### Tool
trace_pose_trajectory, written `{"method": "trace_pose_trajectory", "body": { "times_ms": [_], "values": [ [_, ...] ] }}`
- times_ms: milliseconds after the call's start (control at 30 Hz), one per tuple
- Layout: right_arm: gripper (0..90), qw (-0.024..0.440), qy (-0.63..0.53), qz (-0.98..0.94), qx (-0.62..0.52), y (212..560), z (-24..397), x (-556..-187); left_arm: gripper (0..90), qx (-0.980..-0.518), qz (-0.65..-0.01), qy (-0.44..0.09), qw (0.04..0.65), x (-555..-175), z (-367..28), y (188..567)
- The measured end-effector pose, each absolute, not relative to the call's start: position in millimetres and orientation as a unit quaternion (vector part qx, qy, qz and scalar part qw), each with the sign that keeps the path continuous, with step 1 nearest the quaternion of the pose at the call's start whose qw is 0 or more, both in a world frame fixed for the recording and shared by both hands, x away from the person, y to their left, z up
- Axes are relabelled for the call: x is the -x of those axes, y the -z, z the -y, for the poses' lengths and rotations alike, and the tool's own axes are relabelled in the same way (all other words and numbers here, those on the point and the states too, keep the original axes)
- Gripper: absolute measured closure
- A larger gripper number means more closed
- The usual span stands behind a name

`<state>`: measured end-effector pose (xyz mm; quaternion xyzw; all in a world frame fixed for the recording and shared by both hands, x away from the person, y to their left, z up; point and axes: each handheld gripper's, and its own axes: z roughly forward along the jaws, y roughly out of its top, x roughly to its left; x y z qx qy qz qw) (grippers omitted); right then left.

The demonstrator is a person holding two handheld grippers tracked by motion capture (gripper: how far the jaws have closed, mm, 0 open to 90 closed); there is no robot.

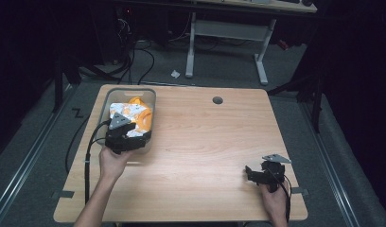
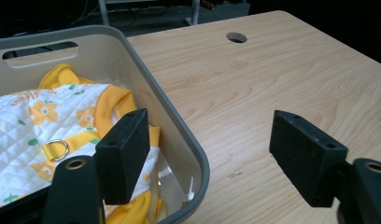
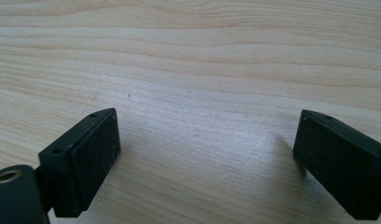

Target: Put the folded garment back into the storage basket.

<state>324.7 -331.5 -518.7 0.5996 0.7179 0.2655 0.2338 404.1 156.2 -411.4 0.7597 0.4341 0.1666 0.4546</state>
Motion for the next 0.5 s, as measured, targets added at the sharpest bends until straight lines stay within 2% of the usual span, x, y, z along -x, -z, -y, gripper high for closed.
{"method": "trace_pose_trajectory", "body": {
  "times_ms": [500],
  "values": [
    [7.3, 0.234, -0.265, -0.718, -0.600, 519, 331, -325, 29.1, -0.757, -0.426, -0.165, 0.466, -388, -152, 412]
  ]
}}
